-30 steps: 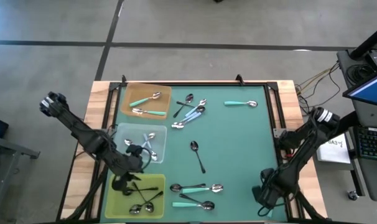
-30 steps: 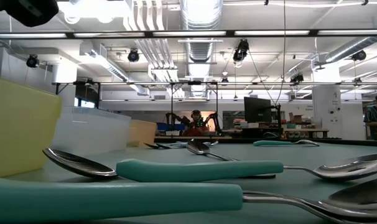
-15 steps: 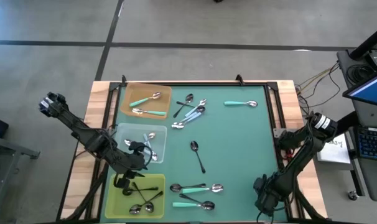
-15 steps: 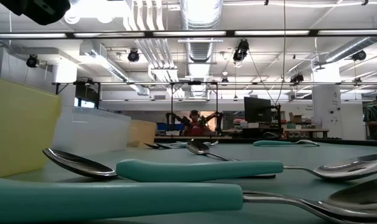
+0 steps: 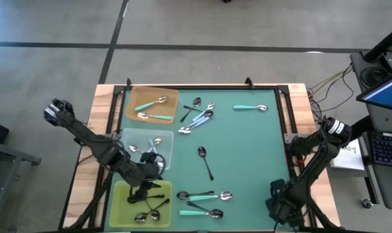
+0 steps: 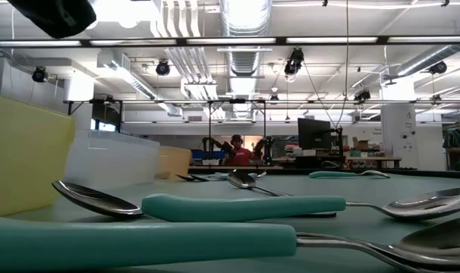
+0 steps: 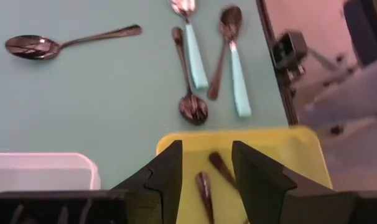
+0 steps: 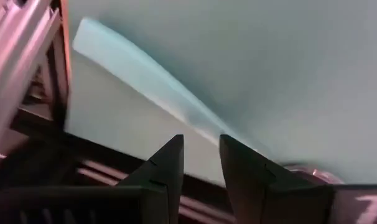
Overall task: Sort silverware by color (type)
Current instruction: Put the green spoon into the orange bin
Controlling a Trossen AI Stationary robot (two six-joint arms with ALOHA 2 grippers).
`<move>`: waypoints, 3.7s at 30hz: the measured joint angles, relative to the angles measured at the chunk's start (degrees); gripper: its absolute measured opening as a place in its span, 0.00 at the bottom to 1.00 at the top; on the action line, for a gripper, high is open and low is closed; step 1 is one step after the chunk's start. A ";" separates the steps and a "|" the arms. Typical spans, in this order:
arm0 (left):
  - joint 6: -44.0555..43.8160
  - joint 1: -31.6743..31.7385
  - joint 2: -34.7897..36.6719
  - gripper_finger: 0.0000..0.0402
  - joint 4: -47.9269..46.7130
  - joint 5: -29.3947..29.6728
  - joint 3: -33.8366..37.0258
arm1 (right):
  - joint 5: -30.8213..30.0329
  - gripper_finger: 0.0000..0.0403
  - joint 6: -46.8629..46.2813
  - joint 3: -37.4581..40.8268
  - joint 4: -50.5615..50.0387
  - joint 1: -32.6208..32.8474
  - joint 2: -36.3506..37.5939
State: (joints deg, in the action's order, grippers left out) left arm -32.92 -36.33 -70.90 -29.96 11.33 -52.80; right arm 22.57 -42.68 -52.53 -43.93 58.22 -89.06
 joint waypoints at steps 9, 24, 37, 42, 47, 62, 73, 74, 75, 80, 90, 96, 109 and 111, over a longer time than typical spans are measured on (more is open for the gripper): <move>-21.65 0.06 -4.22 0.30 2.75 5.55 0.00 | -9.74 0.23 16.46 -0.22 -0.43 2.58 0.15; -24.20 0.06 -8.23 0.30 16.38 8.94 0.00 | -24.22 0.23 19.79 0.31 -0.34 6.77 -1.67; -24.20 0.06 -8.36 0.30 17.75 12.68 0.00 | -23.69 0.10 19.76 0.22 0.42 6.56 -4.90; -23.51 0.25 -8.52 0.30 17.90 13.75 -0.02 | -21.78 0.08 18.47 0.28 0.40 4.55 -3.42; -20.29 0.99 -8.52 0.30 17.93 14.45 -0.02 | -23.17 0.08 16.68 0.50 1.23 0.22 -0.74; -2.60 1.48 -5.18 0.30 15.13 66.67 -0.02 | -42.81 0.08 17.23 -3.90 1.62 -23.53 4.01; 8.43 11.32 8.95 0.30 0.55 47.10 -0.02 | -49.95 0.08 22.83 -11.43 21.60 -41.35 3.65; 9.58 13.22 10.10 0.30 -1.66 44.81 -0.02 | -49.87 0.08 23.09 -12.12 23.49 -42.58 3.65; 11.00 15.32 11.16 0.30 -3.45 42.60 0.00 | -49.77 0.08 23.15 -12.84 25.03 -43.76 3.65; 20.58 28.54 17.09 0.30 -2.97 28.66 3.26 | -50.03 0.08 23.22 -16.45 28.46 -48.75 3.65; 15.69 53.80 21.67 0.30 47.81 -11.85 22.72 | -52.00 0.08 27.18 -18.11 29.94 -55.80 3.65; 11.51 55.52 16.53 0.30 58.42 -12.37 25.50 | -55.71 0.08 27.80 -17.99 32.97 -59.75 3.63; 22.76 55.66 -0.37 0.30 58.92 -7.86 9.26 | -53.96 0.08 37.32 -17.92 46.21 -66.16 -0.14; 21.94 55.66 -2.01 0.30 58.46 -7.36 8.57 | -53.94 0.08 37.38 -17.92 46.39 -66.55 -0.69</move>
State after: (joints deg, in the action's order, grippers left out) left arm -10.98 19.33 -72.91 28.50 3.97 -44.22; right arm -31.37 -5.30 -70.46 2.46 -8.33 -89.75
